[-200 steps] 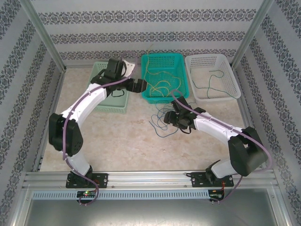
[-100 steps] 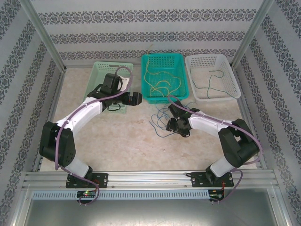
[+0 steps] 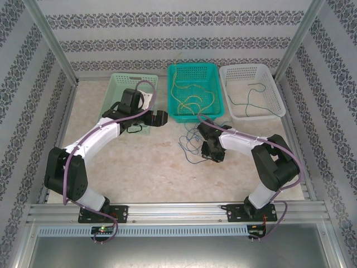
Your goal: Untangle the cables
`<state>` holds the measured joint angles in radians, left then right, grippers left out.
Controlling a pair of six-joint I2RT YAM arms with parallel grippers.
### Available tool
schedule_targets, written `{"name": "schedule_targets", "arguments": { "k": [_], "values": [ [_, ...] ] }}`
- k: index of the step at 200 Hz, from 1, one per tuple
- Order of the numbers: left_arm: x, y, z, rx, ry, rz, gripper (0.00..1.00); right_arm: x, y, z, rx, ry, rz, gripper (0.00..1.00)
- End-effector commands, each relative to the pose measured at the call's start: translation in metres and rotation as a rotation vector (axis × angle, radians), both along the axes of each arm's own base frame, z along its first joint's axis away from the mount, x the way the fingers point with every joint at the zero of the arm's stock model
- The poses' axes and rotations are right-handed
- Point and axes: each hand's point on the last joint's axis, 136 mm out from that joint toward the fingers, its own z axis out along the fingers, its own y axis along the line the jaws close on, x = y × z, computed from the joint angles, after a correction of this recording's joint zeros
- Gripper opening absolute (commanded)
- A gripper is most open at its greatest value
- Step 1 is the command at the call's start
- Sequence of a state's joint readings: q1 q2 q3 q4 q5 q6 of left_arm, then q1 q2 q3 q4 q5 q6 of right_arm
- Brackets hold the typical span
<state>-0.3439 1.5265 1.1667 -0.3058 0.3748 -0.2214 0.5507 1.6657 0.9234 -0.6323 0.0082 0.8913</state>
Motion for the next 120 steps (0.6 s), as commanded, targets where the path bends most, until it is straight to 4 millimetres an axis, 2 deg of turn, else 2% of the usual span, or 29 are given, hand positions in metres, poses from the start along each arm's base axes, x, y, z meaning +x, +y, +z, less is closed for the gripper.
{"name": "schedule_targets", "arguments": {
  "k": [1,33,66,94,120],
  "values": [
    [0.001,0.008,0.015,0.007,-0.068,0.014,1.00,-0.019,-0.001,-0.014,-0.012,0.093,0.013,0.15],
    [0.001,0.008,0.018,0.006,-0.077,0.012,1.00,-0.018,-0.007,-0.007,-0.029,0.059,-0.008,0.00],
    [0.000,0.010,0.016,0.011,-0.069,0.017,1.00,-0.009,-0.007,0.017,-0.003,-0.032,-0.013,0.00],
    [-0.004,0.004,0.019,-0.017,-0.076,-0.016,1.00,0.002,0.003,0.050,0.057,-0.154,0.017,0.00],
    [-0.015,-0.013,0.025,-0.085,-0.079,-0.124,1.00,0.016,0.015,0.097,0.100,-0.322,0.089,0.00]
  ]
}}
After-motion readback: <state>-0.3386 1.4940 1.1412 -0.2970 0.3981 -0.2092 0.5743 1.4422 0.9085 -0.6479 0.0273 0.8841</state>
